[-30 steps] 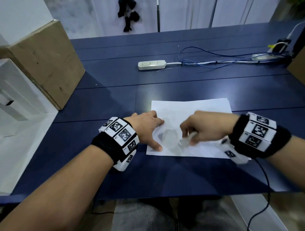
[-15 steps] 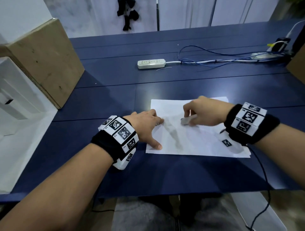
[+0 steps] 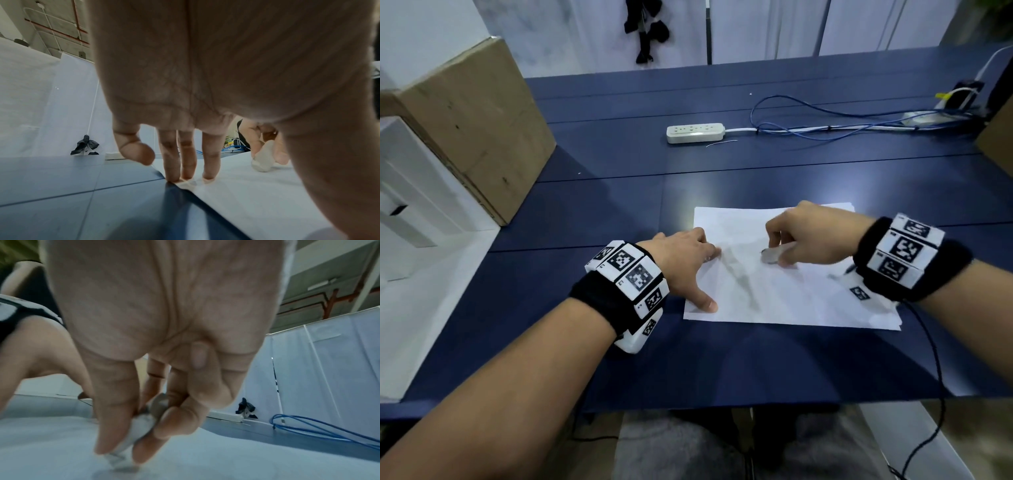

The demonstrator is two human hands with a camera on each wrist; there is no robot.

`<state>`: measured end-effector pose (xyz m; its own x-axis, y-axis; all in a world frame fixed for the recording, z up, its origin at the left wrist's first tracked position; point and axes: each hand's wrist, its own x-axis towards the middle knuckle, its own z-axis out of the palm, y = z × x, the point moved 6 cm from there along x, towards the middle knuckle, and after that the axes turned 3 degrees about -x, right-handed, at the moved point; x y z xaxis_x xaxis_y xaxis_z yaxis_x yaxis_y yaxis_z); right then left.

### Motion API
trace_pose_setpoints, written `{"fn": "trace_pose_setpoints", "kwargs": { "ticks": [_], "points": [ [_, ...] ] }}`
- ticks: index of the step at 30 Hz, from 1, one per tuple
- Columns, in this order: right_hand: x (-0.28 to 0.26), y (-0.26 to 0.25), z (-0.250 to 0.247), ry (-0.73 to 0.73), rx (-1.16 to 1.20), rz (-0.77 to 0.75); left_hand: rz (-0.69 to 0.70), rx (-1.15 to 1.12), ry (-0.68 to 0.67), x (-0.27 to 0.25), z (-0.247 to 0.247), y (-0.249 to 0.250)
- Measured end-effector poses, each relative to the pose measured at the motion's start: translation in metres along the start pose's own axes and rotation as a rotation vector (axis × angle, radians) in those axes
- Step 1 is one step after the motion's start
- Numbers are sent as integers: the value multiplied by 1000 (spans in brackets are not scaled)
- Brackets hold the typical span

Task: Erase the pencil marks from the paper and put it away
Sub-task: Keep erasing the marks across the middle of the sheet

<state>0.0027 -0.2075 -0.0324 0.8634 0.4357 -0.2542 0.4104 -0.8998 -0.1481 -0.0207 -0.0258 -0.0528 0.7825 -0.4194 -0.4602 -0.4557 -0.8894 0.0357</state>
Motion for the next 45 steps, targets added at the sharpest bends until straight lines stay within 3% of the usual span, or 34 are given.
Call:
{"fn": "trace_pose_setpoints", "kwargs": {
  "ticks": [4,11,16,23,28,34,39,45],
  "points": [
    [-29,-27,27,-227,54,-161,4,-17,7,0,2,-2],
    [-2,2,0,13,-3,24,2,-11,4,2,2,-2],
    [-31,-29,30,-215,66,-178,13,-22,12,3,3,-3],
    [-3,1,1,-1,22,5,8,-29,11,2,2,-3],
    [-30,-22,27,-242,74,-154,11,-37,14,3,3,-3],
    [-1,2,-5,37,-25,42,9,-26,15,0,2,-2],
    [-30,-24,28,-220,19,-162,19,-26,21,3,3,-5],
    [-32,-19,29,-207,116,-154,18,-74,32,3,4,-6]
  ]
}}
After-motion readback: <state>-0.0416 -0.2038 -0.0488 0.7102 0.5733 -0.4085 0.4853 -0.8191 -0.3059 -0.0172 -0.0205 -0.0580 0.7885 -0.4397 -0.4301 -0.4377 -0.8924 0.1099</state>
